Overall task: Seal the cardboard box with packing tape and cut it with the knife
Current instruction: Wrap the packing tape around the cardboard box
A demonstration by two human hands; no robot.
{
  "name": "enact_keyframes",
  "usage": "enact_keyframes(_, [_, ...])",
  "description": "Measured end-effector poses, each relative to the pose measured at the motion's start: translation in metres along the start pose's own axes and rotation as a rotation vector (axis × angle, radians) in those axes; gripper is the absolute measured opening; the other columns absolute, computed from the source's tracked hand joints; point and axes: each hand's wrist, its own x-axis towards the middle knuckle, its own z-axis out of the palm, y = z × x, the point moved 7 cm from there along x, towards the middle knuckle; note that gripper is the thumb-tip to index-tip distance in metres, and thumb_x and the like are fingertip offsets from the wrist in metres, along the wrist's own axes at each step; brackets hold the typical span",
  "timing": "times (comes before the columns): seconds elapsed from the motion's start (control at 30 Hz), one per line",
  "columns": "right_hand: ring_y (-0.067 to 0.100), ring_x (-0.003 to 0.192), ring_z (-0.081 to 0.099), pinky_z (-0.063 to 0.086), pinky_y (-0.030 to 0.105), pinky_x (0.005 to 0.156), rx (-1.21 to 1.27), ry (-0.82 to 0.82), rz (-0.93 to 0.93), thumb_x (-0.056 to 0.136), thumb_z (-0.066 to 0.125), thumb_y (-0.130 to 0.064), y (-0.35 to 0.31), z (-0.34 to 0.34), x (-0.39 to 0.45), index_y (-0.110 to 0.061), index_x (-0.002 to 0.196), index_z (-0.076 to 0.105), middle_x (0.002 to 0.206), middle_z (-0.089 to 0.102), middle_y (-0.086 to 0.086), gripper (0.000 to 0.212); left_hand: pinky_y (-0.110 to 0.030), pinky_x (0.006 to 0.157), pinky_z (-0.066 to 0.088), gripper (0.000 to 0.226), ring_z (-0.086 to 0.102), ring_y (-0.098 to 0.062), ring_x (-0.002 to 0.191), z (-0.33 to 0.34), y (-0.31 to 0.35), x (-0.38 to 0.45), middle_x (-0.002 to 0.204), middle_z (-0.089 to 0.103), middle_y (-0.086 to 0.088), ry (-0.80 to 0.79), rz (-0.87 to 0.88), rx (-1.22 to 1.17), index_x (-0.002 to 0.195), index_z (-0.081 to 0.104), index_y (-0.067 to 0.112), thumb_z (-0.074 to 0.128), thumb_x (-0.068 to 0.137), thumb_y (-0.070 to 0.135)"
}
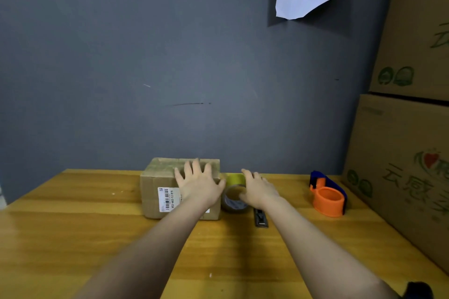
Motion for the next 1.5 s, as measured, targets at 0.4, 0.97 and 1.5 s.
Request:
enact_keyframes(0.4, [0.025, 0.118, 0.050, 0.045, 0.038, 0.090, 0.113, 0.130, -0.039, 0.078, 0.061, -0.042, 0.004, -0.005, -0.037, -0.020, 0.128, 0.046, 0.134, 0.044, 0.002, 0.057, -0.042, 0.110, 0.022, 0.054, 0.027, -0.020, 0.139, -0.011, -0.017, -0.011, 0.148, 0.038, 0.012, 0.005, 0.159, -0.139, 0.137, 0.040, 0.038, 0.047, 0.083, 0.043])
enact_keyframes(0.97, [0.026, 0.092, 0.065, 0.049, 0.036, 0.069, 1.035, 0.004, -0.005, 0.083, 0.065, -0.035, -0.025, 0.062, -0.126, -0.033, 0.098, 0.041, 0.106, 0.065, 0.004, 0.028, -0.021, 0.100, 0.033, 0.030, 0.049, -0.009, 0.120, -0.011, -0.019, -0.019, 0.127, 0.059, 0.002, -0.261, 0.247, -0.894, 0.119, 0.062, 0.013, 0.041, 0.098, 0.020])
enact_keyframes(1.5, [-0.003, 0.072, 0.053, 0.040, 0.011, 0.062, 1.077, -0.052, -0.192, 0.093, 0.056, -0.025, -0.047, 0.067, -0.146, -0.019, 0.101, 0.059, 0.085, 0.062, -0.012, 0.011, -0.026, 0.110, 0.032, 0.028, 0.051, -0.013, 0.124, 0.001, -0.014, -0.009, 0.127, 0.062, -0.004, -0.223, 0.258, -1.014, 0.104, 0.069, 0.017, 0.047, 0.093, 0.003])
